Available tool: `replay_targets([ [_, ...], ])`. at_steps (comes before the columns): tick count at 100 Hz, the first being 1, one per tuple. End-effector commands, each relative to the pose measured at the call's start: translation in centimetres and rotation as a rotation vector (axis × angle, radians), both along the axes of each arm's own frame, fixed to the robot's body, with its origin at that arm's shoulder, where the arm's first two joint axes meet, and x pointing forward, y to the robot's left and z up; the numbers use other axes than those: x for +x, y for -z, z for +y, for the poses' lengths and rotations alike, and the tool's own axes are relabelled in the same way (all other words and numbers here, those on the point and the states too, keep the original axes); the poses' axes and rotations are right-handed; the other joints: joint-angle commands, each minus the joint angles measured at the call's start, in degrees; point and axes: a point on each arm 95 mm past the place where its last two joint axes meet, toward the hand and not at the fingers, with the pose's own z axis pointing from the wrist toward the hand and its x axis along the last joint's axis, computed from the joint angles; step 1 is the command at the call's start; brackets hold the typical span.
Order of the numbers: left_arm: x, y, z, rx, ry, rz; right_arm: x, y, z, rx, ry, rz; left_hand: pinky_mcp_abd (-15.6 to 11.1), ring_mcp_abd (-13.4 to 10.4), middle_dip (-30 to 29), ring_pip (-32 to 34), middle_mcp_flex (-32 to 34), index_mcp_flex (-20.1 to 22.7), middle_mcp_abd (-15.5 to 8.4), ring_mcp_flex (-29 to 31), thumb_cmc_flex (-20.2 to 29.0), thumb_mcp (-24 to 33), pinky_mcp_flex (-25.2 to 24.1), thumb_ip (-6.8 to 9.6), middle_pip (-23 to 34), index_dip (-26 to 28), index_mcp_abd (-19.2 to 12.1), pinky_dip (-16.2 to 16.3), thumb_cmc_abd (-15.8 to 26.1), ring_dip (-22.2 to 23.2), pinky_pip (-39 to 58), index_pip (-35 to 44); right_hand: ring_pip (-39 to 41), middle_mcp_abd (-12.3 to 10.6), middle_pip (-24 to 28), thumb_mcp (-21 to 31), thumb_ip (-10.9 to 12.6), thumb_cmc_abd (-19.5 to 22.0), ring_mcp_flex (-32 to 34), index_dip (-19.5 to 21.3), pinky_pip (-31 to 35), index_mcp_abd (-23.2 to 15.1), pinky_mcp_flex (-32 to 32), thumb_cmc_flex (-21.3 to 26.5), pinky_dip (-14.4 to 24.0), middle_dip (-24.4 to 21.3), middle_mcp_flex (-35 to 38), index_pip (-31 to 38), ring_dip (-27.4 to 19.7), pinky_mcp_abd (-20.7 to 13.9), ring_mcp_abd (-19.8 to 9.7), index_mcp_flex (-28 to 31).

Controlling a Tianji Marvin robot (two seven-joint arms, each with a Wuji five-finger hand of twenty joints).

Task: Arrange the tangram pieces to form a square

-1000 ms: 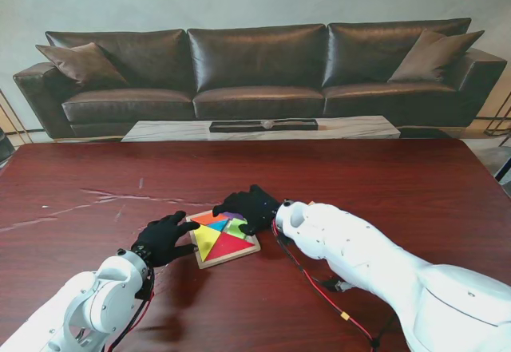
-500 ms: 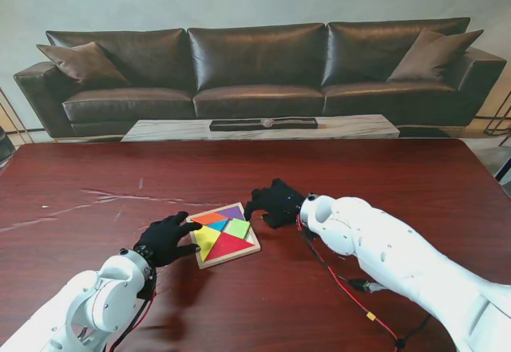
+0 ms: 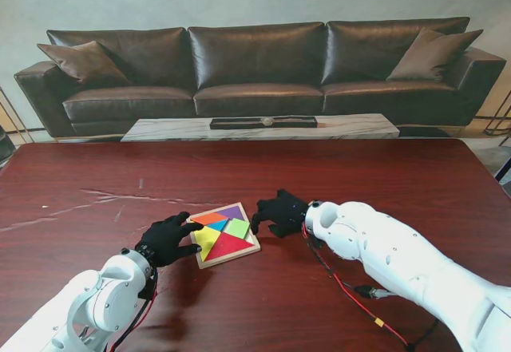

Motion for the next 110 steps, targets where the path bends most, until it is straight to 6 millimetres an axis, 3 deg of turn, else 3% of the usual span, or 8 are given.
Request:
replay_targets([
  [1, -0.1, 0.0, -0.1, -0.004, 0.003, -0.001, -0.1, 0.2, 1.0, 0.004, -0.019, 0.006, 0.4, -1.0, 0.0, -1.2, -1.2, 1.0, -1.4, -1.4, 2.1, -0.7, -0.9, 2.26, -1.2, 0.8, -0.6, 0.7, 2.2, -0.1, -1.0, -0.2, 0.3, 1.6, 1.9, 0.7, -1.0, 0.2, 1.9, 0.0, 0.0, -2.1, -0.7, 2.0, 1.1, 1.6, -2.6, 0.4, 0.5, 0.3, -3.7, 0.8],
  [110, -0.3, -0.1, 0.4, -0.003, -0.015, -0.017, 0.5, 1.5, 3.6, 0.021, -0.035, 0.028, 0.4, -1.0, 0.0, -1.2, -1.2, 1.0, -1.5, -1.4, 2.1, -0.7, -0.9, 2.26, -1.2, 0.8, -0.6, 0.7, 2.2, -0.1, -1.1, -0.2, 0.6, 1.4, 1.9, 0.4, -1.1, 0.3, 1.9, -0.2, -0.1, -0.9, -0.7, 2.4, 1.1, 2.7, -2.6, -0.6, 0.7, 0.5, -3.7, -1.1],
])
